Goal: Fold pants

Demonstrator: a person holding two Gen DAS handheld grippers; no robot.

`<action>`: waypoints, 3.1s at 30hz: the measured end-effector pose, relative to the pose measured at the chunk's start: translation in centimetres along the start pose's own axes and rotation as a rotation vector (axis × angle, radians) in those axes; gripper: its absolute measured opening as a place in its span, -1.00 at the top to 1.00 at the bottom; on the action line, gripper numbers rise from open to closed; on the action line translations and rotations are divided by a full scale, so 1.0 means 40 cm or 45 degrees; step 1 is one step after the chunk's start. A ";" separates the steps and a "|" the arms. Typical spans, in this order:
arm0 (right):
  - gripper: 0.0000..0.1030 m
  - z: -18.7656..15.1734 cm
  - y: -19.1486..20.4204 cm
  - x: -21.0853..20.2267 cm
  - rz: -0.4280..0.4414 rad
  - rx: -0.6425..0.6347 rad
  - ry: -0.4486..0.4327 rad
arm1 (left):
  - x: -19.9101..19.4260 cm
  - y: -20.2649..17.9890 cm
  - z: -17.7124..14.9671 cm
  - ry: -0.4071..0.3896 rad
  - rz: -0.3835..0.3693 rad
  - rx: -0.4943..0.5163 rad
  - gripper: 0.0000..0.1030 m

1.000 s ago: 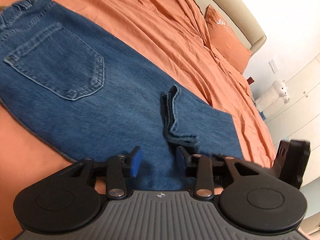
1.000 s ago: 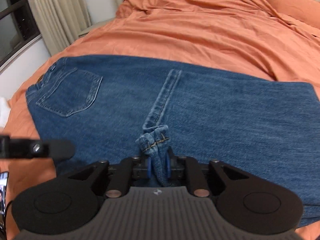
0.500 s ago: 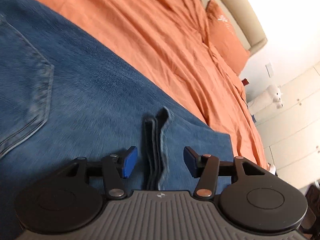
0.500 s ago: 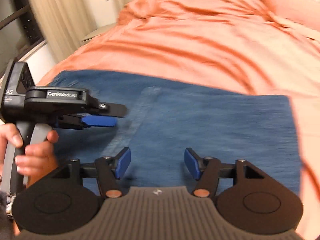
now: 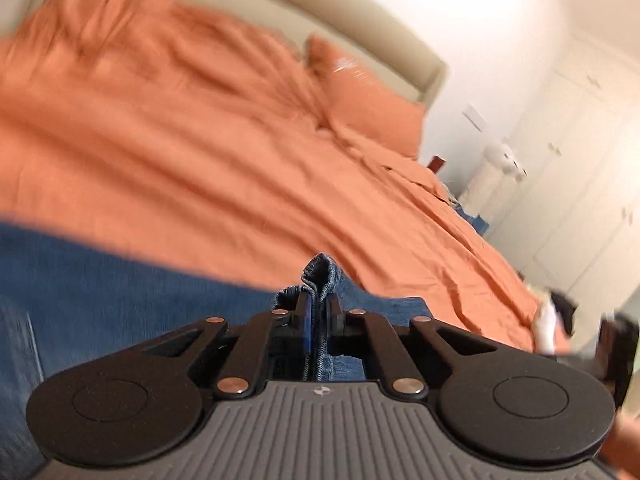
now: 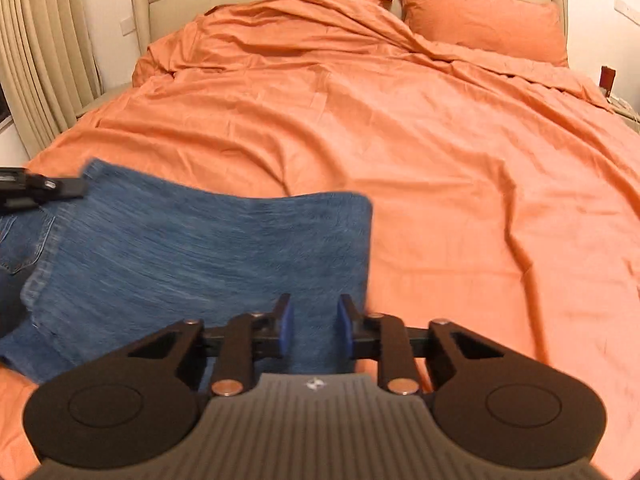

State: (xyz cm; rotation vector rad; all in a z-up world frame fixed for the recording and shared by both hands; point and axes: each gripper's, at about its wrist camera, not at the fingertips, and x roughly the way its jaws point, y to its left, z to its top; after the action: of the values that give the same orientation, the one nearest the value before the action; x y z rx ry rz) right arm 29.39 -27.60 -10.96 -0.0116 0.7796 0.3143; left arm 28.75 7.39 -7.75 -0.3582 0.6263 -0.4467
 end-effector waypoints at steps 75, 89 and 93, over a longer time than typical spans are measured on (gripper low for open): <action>0.60 -0.026 0.451 -0.105 0.058 -1.019 0.180 | -0.485 0.129 -0.076 0.110 0.669 -0.201 0.07; 0.49 0.032 0.616 0.058 0.166 -1.152 0.252 | -0.574 0.457 -0.143 -0.208 0.627 -0.832 -0.11; 0.50 0.057 0.635 0.117 0.219 -1.112 0.292 | -0.573 0.532 -0.157 -0.242 0.632 -0.956 -0.14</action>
State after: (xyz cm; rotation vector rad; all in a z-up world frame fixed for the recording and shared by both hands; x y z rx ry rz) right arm 26.92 -1.80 -9.90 -0.8166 0.8191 0.8085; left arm 14.41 35.69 -11.08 -0.9174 0.6545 0.3180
